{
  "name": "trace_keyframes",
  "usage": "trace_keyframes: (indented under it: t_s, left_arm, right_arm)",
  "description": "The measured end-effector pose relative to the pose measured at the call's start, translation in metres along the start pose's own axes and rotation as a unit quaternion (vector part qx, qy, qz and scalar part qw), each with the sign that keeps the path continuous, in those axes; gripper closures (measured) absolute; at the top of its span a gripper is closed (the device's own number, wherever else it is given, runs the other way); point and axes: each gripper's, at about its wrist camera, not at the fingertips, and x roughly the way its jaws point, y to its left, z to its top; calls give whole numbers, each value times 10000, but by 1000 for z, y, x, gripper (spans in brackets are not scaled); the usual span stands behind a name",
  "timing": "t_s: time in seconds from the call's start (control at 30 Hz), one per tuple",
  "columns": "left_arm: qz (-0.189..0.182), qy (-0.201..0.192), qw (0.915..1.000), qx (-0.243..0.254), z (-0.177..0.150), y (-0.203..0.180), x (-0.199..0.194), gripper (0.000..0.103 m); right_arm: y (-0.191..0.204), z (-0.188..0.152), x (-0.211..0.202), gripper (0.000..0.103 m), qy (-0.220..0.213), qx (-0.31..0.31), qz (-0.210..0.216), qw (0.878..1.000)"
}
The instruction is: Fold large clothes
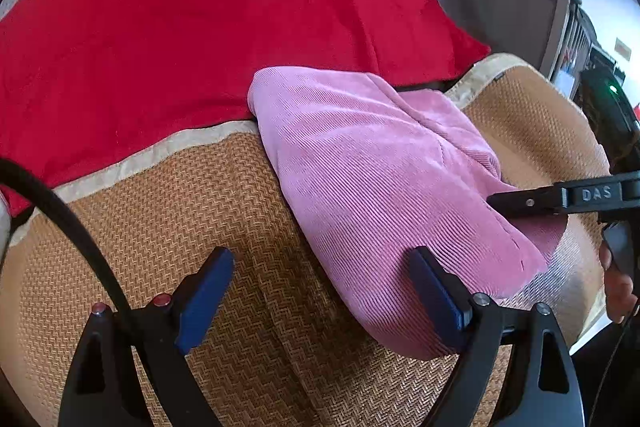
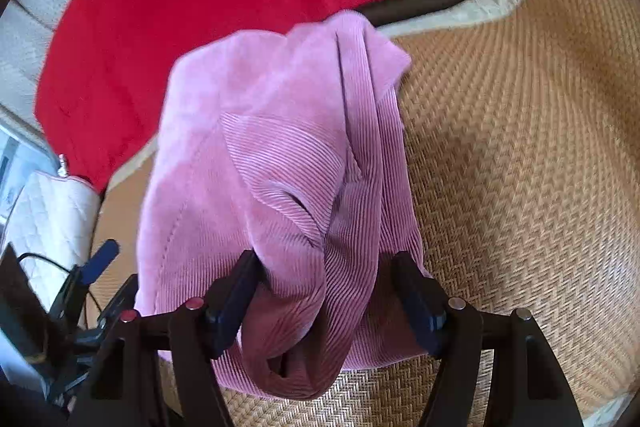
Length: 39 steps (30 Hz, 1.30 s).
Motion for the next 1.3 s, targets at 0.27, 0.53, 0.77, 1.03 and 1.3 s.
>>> trace_keyframes:
  t_s: [0.27, 0.53, 0.77, 1.03, 1.3]
  left_arm:
    - [465, -537, 9972, -218, 17, 30, -26, 13]
    - [495, 380, 9959, 658, -4, 0, 19, 13]
    - [508, 241, 9969, 550, 1, 4, 12, 13]
    - [659, -251, 9966, 434, 10, 11, -3, 13]
    - [838, -434, 9951, 297, 16, 21, -13, 13]
  right_arm:
    - [12, 0, -70, 35, -1225, -320, 161, 9918]
    - [34, 8, -29, 63, -618, -695, 78, 9956]
    - [25, 30, -31, 63, -691, -474, 236, 9962]
    - [28, 54, 18, 62, -363, -581, 6, 9977]
    - [37, 34, -20, 60, -760, -873, 165, 9931]
